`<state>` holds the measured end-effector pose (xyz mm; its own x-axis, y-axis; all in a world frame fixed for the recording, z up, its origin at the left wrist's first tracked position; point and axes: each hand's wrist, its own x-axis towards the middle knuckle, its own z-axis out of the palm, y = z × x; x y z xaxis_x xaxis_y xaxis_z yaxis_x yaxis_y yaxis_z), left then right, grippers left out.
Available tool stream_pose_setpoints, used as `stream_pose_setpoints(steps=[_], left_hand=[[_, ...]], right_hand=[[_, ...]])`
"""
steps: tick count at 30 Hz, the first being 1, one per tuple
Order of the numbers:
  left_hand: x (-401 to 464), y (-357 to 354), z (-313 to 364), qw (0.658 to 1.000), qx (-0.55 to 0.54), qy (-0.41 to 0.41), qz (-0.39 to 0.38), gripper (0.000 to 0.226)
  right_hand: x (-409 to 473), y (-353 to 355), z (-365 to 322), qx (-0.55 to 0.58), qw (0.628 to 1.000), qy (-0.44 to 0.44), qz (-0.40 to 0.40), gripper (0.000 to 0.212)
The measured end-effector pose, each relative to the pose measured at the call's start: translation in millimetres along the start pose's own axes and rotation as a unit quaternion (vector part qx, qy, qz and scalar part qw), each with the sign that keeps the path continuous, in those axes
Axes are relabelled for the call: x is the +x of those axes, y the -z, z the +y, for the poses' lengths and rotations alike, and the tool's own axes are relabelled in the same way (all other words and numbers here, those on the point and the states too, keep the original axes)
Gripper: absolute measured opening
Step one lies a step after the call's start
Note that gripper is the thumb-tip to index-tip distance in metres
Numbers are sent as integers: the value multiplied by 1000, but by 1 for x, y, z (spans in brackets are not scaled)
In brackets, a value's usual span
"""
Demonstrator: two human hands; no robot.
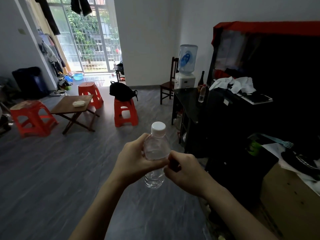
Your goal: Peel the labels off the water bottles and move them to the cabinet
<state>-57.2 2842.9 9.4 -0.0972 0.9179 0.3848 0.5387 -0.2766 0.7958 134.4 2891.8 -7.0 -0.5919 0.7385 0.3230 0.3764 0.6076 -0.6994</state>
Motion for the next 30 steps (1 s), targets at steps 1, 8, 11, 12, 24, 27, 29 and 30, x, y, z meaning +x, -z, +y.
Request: stream_pose_setpoints(steps=[1, 8, 11, 12, 24, 27, 29, 30], left_hand=[[16, -2, -8, 1000, 1, 2, -2, 58], [147, -18, -51, 1000, 13, 10, -3, 56], [197, -22, -68, 1000, 17, -1, 3, 60], [211, -23, -73, 1000, 18, -3, 6, 61], [344, -18, -170, 999, 11, 33, 5, 56], [384, -7, -200, 999, 9, 31, 3, 53], [414, 3, -220, 999, 6, 33, -1, 52], [429, 10, -231, 999, 5, 32, -5, 52]], right_hand=[[15, 1, 11, -3, 1000, 4, 0, 28], [133, 28, 82, -5, 1000, 24, 4, 19], [179, 38, 108, -11, 1000, 28, 7, 25], [193, 40, 115, -13, 1000, 27, 3, 23], [337, 19, 194, 1, 1000, -3, -15, 19], [383, 8, 211, -7, 1000, -14, -18, 12], [418, 1, 220, -5, 1000, -21, -20, 12], [436, -4, 223, -3, 1000, -22, -18, 11]])
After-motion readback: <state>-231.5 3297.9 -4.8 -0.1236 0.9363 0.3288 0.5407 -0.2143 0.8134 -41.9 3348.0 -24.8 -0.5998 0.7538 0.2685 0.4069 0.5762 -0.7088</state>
